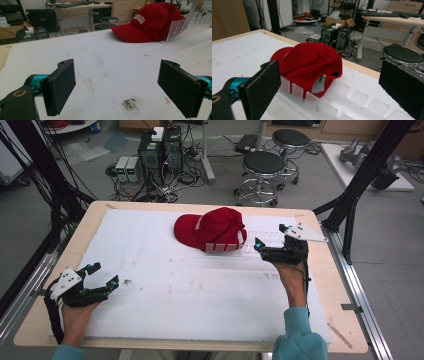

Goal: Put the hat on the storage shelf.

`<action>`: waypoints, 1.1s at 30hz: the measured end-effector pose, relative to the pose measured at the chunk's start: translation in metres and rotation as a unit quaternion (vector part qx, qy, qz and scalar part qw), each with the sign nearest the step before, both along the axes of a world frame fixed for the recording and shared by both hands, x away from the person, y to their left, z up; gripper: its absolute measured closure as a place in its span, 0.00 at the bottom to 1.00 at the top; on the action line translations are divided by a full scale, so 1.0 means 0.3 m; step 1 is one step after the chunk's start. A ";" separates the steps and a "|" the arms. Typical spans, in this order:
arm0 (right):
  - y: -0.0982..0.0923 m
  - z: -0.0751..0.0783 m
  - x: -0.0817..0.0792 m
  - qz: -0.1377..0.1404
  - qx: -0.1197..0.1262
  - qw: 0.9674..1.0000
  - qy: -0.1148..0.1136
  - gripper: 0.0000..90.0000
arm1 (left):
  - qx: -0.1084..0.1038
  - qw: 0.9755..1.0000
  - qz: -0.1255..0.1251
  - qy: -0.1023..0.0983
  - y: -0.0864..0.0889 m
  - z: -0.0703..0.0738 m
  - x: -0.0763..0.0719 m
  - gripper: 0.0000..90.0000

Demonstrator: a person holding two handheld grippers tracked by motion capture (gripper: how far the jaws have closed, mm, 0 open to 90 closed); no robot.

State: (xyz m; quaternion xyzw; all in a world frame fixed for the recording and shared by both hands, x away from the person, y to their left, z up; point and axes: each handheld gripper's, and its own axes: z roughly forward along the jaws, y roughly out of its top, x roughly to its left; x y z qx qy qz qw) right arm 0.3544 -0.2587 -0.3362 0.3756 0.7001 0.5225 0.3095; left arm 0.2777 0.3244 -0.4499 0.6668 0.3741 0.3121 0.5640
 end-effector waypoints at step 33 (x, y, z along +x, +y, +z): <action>0.228 -0.042 0.401 0.026 -0.103 0.987 0.123 0.05 | -0.004 1.000 0.001 0.003 0.003 0.000 0.002 0.17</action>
